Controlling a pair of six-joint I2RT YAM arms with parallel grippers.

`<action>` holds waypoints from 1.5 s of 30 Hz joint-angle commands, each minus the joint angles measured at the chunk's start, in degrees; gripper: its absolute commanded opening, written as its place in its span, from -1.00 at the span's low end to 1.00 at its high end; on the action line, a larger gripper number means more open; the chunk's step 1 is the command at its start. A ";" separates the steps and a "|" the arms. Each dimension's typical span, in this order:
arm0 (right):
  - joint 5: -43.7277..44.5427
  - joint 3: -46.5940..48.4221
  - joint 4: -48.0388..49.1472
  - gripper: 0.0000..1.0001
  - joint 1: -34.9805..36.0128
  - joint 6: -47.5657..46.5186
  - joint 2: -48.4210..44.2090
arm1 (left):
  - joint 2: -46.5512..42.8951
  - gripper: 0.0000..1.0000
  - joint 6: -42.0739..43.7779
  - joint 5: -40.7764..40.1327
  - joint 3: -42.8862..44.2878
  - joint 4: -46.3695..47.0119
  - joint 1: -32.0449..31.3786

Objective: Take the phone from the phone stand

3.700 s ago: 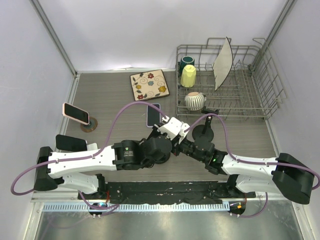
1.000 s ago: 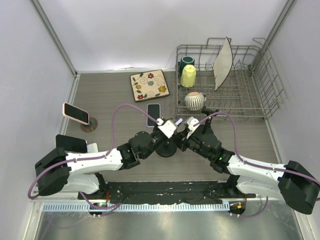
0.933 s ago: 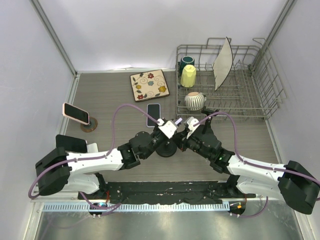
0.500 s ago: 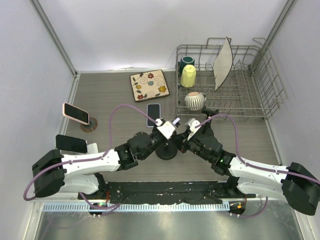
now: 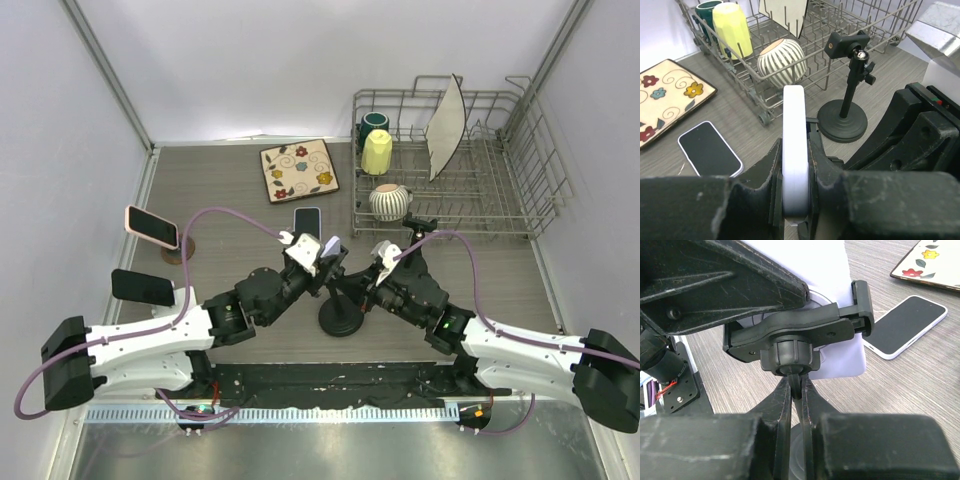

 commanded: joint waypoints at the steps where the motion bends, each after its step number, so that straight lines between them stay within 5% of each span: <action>1: 7.32 -1.35 -4.11 -0.99 -2.73 1.05 -0.10 | -2.95 -1.00 -0.71 -1.58 1.05 -5.70 0.49; 6: 3.97 -1.44 -1.30 -0.75 -2.73 0.43 -0.02 | -0.76 -1.00 -0.80 1.41 2.37 -4.38 0.14; 9: 4.32 -1.09 -1.04 -0.99 -2.73 0.34 0.25 | 0.91 -1.00 -0.63 0.98 3.43 -4.30 -0.38; 14: 5.28 -1.70 -1.30 -0.99 -2.73 0.17 -0.72 | -0.48 -1.00 -0.89 -3.93 3.17 -4.82 -0.38; 19: 6.43 -2.41 -2.62 -0.99 -2.73 -0.80 -2.30 | -2.25 -1.00 -2.38 -17.97 5.53 -13.15 0.23; 27: 7.57 -2.67 -6.22 -0.99 -2.73 -2.64 -6.51 | 0.47 -1.00 -13.53 -27.68 12.56 -33.01 7.24; 45: 10.12 -4.51 -9.47 -0.99 -2.73 -4.23 -13.29 | 35.42 -0.99 -23.74 -20.12 42.27 -61.24 29.14</action>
